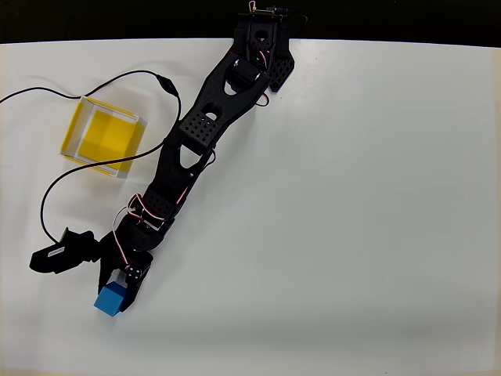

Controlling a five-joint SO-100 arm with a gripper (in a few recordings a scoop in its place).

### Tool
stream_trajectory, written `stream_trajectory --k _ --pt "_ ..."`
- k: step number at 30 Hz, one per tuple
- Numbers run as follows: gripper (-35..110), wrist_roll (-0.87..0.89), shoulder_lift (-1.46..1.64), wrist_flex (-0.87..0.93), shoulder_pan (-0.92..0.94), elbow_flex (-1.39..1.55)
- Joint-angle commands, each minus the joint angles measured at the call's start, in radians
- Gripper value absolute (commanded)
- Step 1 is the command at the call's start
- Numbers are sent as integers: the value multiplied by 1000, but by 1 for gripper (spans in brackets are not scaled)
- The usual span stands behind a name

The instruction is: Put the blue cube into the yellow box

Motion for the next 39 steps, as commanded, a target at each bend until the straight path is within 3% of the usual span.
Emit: stream_trajectory --k 1,13,23,32,39 --pt "18 -35 100 2 -3 -100" --pt "14 -34 356 114 0 60" --pt "15 -5 854 184 14 488" --pt "15 -17 1342 144 92 968" --pt "15 17 1606 235 218 1127"
